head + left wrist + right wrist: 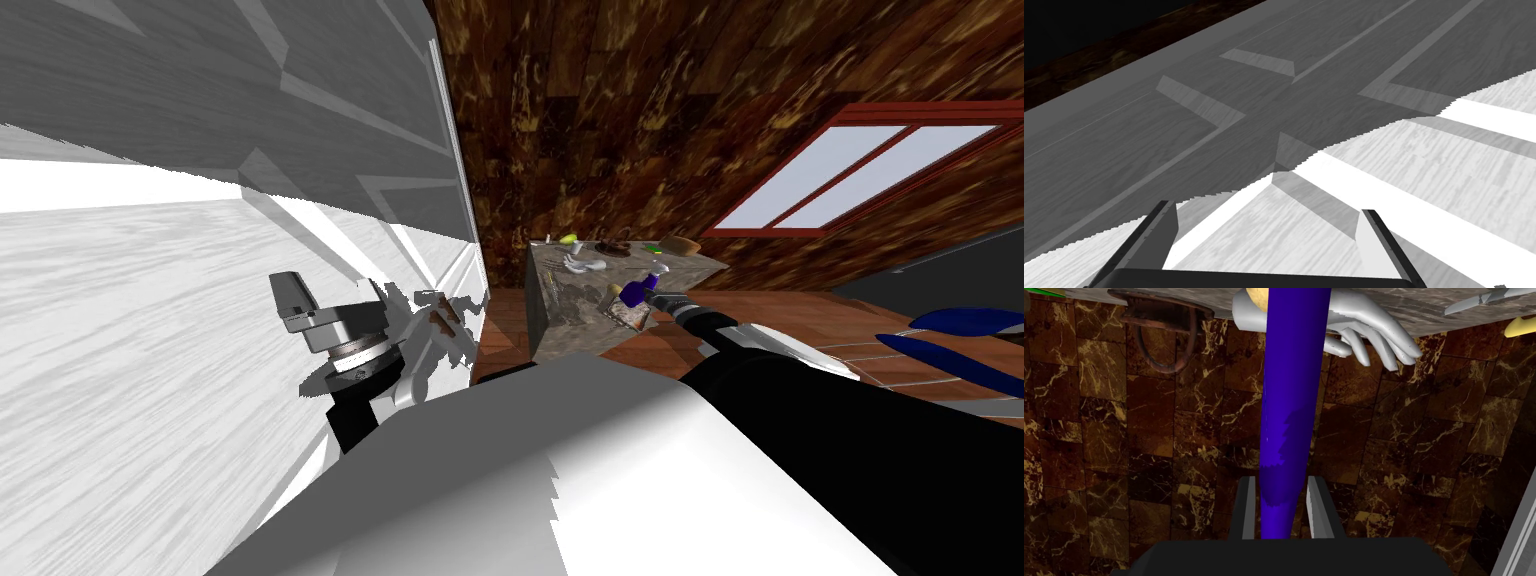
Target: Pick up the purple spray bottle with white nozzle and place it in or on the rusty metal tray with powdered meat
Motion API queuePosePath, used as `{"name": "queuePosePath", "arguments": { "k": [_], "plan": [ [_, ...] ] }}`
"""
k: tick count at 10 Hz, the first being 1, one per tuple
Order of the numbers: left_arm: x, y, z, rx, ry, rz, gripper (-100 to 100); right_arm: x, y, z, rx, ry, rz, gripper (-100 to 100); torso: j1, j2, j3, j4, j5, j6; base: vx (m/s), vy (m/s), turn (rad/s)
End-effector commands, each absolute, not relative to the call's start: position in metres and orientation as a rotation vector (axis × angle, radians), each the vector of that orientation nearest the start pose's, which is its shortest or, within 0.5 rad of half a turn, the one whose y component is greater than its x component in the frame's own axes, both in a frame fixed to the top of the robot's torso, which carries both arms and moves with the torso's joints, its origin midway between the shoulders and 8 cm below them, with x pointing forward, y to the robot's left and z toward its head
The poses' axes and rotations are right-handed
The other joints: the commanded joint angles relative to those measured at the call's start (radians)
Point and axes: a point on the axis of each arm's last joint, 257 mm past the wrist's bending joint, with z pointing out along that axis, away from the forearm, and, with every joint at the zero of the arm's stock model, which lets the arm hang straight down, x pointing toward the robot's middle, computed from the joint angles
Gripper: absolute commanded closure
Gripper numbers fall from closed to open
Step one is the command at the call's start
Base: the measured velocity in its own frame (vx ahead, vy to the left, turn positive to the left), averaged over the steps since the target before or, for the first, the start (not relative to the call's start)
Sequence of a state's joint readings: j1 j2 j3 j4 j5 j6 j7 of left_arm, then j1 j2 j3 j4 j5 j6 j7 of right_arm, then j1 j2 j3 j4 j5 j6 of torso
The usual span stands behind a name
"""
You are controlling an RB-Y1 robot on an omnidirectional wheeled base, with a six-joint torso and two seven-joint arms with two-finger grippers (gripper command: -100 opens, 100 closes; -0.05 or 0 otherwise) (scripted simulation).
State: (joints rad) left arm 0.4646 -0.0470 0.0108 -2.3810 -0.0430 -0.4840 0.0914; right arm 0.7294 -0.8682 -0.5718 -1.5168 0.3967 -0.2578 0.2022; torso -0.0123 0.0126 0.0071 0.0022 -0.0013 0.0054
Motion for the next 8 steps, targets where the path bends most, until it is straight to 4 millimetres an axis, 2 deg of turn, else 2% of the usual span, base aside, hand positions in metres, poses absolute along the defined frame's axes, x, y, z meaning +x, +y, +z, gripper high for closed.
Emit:
{"name": "queuePosePath", "arguments": {
  "k": [1,4,5,6,8],
  "plan": [
    [0.325,0.275,0.077,-0.599,0.493,-1.383,0,0.288,-0.689,-0.153,0.249,1.74,-0.314,100,0.0,0.0,0.0,0.0,0.0,0.0,-0.04,-0.192,-0.004],
    [0.325,0.275,0.076,-0.599,0.493,-1.383,0,0.306,-0.665,-0.149,0.217,1.728,-0.23,100,0.0,-0.008,-0.005,-0.002,0.0,-0.002,-0.018,-0.18,-0.011],
    [0.325,0.275,0.076,-0.599,0.493,-1.383,0,0.301,-0.672,-0.15,0.224,1.731,-0.251,100,-0.002,-0.009,-0.005,-0.002,-0.001,-0.002,-0.002,-0.096,0.015],
    [0.325,0.275,0.076,-0.599,0.493,-1.383,0,0.302,-0.671,-0.149,0.221,1.729,-0.247,-100,0.003,-0.01,-0.006,-0.002,-0.001,-0.002,-0.001,-0.018,0.003],
    [0.325,0.275,0.077,-0.599,0.493,-1.383,0,0.302,-0.671,-0.149,0.221,1.729,-0.248,-100,0.01,-0.01,-0.006,-0.002,0.001,-0.002,0.0,-0.004,0.0]
  ]
}}
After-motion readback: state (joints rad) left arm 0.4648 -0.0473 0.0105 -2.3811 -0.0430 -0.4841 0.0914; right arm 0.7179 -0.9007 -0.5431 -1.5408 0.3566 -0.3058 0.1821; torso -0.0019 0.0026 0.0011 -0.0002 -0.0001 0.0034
